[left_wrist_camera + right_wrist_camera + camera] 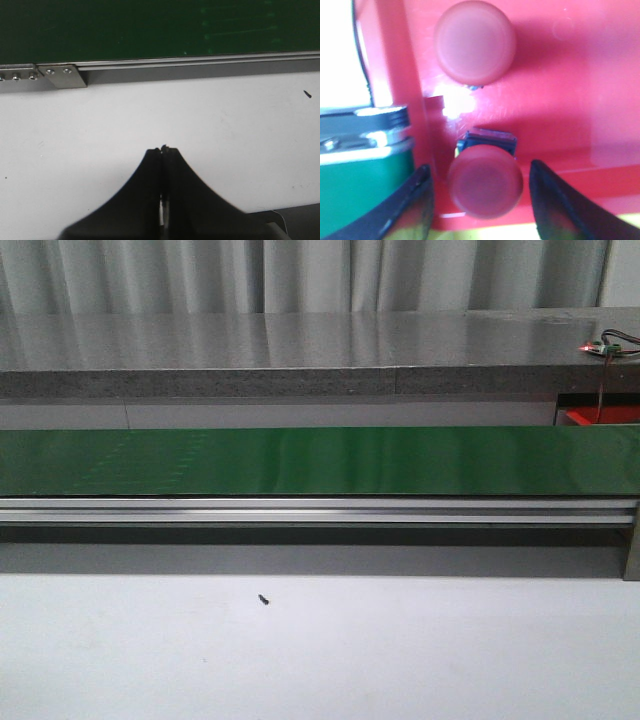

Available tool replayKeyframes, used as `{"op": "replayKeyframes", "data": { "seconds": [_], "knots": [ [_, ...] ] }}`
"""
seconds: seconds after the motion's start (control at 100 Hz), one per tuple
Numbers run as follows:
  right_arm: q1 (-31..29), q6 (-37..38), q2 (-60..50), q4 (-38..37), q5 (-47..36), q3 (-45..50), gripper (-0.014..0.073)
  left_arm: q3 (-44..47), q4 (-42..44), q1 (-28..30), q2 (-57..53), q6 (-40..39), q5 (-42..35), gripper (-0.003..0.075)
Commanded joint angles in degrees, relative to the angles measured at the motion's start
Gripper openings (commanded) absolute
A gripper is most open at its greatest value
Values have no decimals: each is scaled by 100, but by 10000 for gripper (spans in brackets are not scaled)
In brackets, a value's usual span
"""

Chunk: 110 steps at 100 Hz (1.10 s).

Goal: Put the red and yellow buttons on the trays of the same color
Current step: 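Withdraw the right gripper back over the belt's end, then move the left gripper back toward the cluster of push-buttons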

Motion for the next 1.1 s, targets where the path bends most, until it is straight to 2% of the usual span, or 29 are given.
{"op": "replayKeyframes", "data": {
  "seconds": [0.0, 0.2, 0.25, 0.32, 0.49, 0.55, 0.86, 1.09],
  "knots": [
    [50, -58, -563, -14, -35, -47, 435, -150, -123, -51, -96, 10, -258, -20],
    [143, -50, -1190, -192, -126, 454, 433, -150, -123, -51, -96, 10, -258, -20],
    [143, -2, -1381, -200, -169, 625, 409, -150, -123, -51, -96, 10, -258, -20],
    [155, 27, -1685, -200, -284, 900, 321, -150, -123, -51, -96, 10, -258, -20],
    [229, 33, -2462, -187, -638, 1495, 2, -150, -123, -51, -96, 10, -258, -20],
    [294, 33, -2736, -181, -711, 1669, -72, -150, -123, -51, -96, 10, -258, -20],
    [914, 33, -3800, -31, -692, 2563, -62, -150, -123, -51, -96, 10, -258, -20],
    [1076, 33, -4789, 179, -1396, 3771, -66, -150, -123, -51, -96, 10, -258, -20]
  ]
}}
